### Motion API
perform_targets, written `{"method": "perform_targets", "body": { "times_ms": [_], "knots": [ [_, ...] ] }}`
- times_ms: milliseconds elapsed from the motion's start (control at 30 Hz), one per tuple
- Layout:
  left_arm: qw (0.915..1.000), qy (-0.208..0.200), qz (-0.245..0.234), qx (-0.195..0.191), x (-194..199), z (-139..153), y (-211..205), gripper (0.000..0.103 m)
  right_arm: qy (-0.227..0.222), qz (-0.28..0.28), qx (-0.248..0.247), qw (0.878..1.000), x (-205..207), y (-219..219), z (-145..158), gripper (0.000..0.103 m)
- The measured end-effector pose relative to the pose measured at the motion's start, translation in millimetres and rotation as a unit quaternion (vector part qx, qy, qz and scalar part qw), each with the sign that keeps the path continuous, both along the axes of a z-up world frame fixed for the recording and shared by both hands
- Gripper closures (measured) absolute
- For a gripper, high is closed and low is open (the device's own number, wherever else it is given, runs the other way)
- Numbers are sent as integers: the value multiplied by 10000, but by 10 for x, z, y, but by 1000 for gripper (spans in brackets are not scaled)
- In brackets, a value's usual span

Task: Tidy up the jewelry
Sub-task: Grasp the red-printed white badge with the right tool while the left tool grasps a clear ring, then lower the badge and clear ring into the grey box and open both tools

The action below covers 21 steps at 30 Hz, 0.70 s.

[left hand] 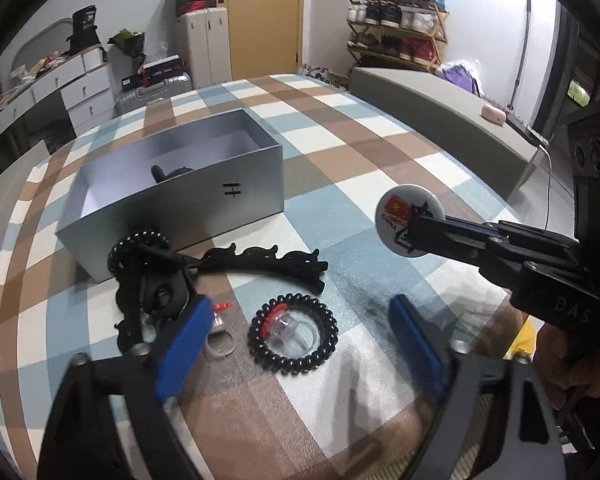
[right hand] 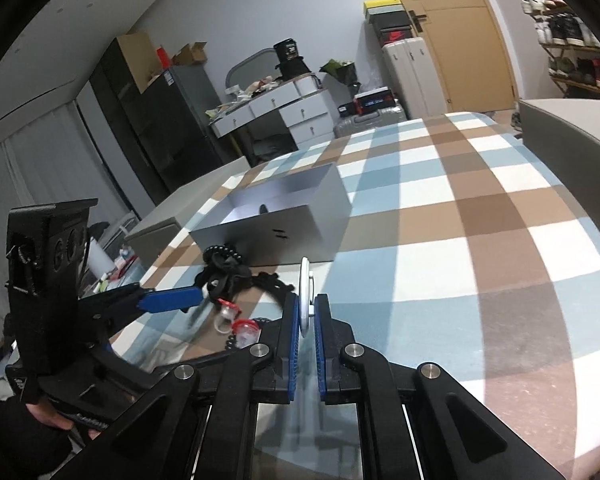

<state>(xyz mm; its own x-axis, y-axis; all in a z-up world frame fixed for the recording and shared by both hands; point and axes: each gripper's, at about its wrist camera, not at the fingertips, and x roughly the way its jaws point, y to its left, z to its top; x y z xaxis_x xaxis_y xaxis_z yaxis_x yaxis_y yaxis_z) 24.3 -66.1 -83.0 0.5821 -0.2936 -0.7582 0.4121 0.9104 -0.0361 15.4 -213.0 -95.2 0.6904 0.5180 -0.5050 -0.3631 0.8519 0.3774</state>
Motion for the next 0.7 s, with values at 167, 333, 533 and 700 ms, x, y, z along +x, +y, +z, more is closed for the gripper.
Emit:
{"method": "perform_targets", "body": {
  "times_ms": [167, 333, 533, 700],
  "knots": [
    [9988, 405, -71, -254, 76, -49, 99, 51, -8, -8, -5, 10000, -18, -48, -42, 96],
    [9984, 504, -82, -250, 59, -85, 120, 70, -37, -6, 42, 10000, -31, -59, -40, 96],
    [9991, 360, -152, -143, 28, -96, 67, 80, -17, 9, 11, 10000, -20, -49, -40, 96],
    [9996, 241, -134, -101, -8, -45, 62, 81, -49, 4, 17, 10000, -22, -49, -11, 96]
  ]
}}
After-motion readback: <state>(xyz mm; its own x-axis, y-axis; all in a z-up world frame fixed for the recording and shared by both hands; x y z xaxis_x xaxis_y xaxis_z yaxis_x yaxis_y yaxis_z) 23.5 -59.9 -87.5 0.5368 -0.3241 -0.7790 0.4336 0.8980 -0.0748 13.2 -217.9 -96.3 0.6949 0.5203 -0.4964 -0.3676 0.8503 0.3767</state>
